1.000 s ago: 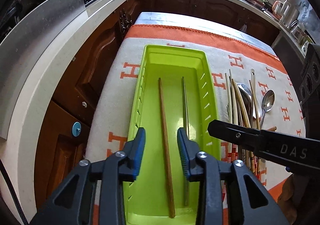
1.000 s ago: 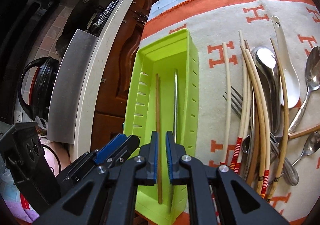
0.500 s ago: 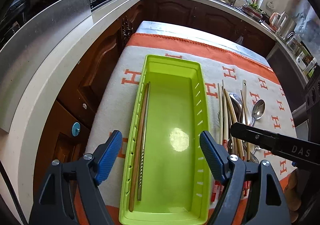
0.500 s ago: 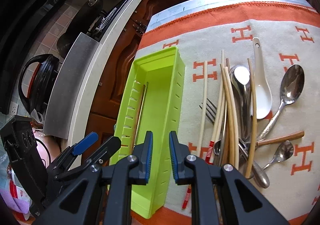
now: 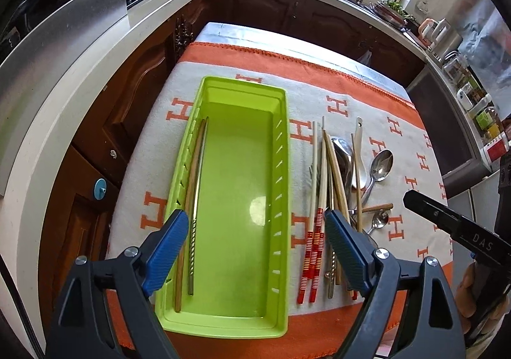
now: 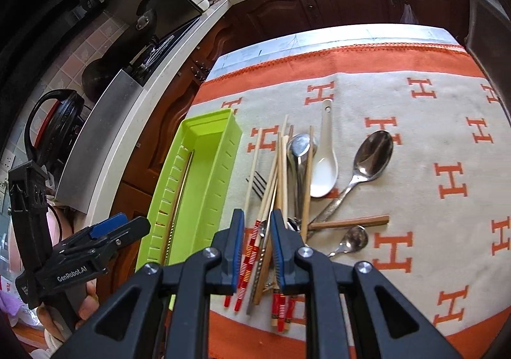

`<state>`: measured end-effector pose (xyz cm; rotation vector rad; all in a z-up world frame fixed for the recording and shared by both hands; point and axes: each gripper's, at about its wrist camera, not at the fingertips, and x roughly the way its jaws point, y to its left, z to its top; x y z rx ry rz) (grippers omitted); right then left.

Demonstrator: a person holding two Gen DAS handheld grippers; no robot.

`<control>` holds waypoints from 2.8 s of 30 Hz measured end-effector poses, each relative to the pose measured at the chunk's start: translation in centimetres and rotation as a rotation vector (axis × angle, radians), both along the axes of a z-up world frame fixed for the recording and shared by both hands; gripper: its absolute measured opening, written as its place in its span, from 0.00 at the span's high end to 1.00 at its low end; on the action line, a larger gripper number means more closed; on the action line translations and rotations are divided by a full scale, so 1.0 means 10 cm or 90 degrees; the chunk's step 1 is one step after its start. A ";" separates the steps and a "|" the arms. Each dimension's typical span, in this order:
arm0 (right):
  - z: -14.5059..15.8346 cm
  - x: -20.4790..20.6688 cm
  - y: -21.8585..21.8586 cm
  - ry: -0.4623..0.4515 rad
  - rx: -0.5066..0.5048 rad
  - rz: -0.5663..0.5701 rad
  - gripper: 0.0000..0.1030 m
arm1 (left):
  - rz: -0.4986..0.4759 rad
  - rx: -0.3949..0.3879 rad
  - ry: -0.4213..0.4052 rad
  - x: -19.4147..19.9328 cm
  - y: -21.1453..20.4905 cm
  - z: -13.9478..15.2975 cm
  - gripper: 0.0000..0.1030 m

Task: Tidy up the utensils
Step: 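Grasp a red-striped chopstick with the right tool while the left tool grasps another, then lower both held chopsticks into the green tray and open both tools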

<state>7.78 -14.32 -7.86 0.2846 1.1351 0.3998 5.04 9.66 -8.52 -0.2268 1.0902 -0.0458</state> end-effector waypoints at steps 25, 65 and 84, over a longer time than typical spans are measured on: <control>-0.59 0.01 -0.30 0.068 0.017 0.014 0.76 | -0.147 -0.015 0.040 0.26 -0.79 -0.39 0.59; -0.78 0.05 -0.26 0.052 0.056 0.064 0.93 | -0.123 0.035 0.083 0.73 -0.93 -0.86 0.92; -0.72 0.01 -0.31 0.048 0.066 0.051 0.93 | -0.109 0.140 0.076 0.79 -1.12 -0.90 0.97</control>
